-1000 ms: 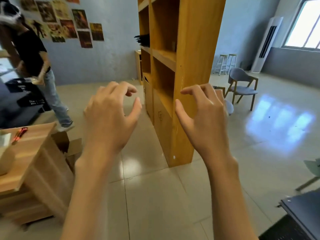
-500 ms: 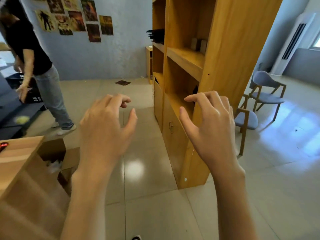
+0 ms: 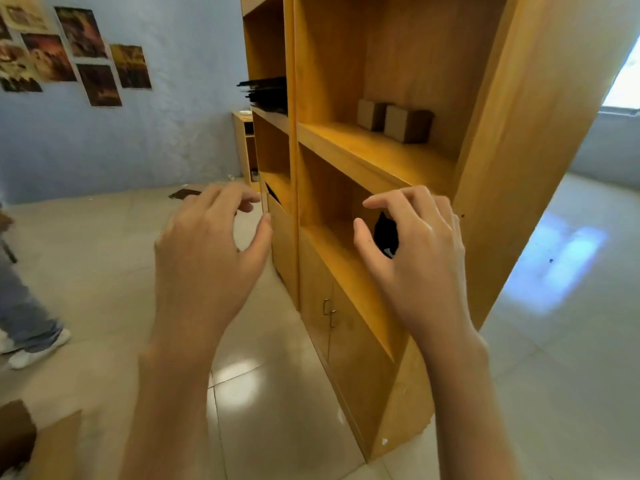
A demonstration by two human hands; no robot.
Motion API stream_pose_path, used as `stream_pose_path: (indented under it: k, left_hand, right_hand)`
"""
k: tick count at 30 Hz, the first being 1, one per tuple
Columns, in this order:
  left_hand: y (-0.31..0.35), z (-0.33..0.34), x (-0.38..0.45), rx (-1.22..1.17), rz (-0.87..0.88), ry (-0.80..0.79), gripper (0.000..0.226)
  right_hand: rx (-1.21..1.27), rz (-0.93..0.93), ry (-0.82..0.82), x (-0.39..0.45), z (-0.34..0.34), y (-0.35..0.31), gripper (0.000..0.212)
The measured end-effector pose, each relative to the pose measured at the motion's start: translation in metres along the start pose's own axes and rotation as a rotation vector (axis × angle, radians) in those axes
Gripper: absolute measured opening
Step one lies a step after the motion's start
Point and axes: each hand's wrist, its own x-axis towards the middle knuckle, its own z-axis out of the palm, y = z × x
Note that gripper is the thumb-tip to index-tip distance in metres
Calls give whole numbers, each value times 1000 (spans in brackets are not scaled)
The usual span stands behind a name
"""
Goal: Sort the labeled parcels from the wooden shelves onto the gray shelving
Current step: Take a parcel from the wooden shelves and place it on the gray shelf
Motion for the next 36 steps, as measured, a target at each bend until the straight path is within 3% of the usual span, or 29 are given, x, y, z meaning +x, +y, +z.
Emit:
stream_pose_path:
  k: [10, 22, 30, 36]
  left_hand:
    - [-101, 129, 111, -33, 81, 8, 20]
    - [-213, 239, 253, -42, 81, 2, 21]
    - [-264, 347, 332, -267, 147, -73, 25]
    - [-293, 422, 395, -458, 264, -209, 32]
  right_hand:
    - [-46, 50, -22, 95, 167, 47, 21]
    - [1, 61, -20, 227, 339, 79, 21]
    - [-237, 122, -8, 272, 410, 116, 21]
    - [-418, 241, 88, 310, 456, 134, 22]
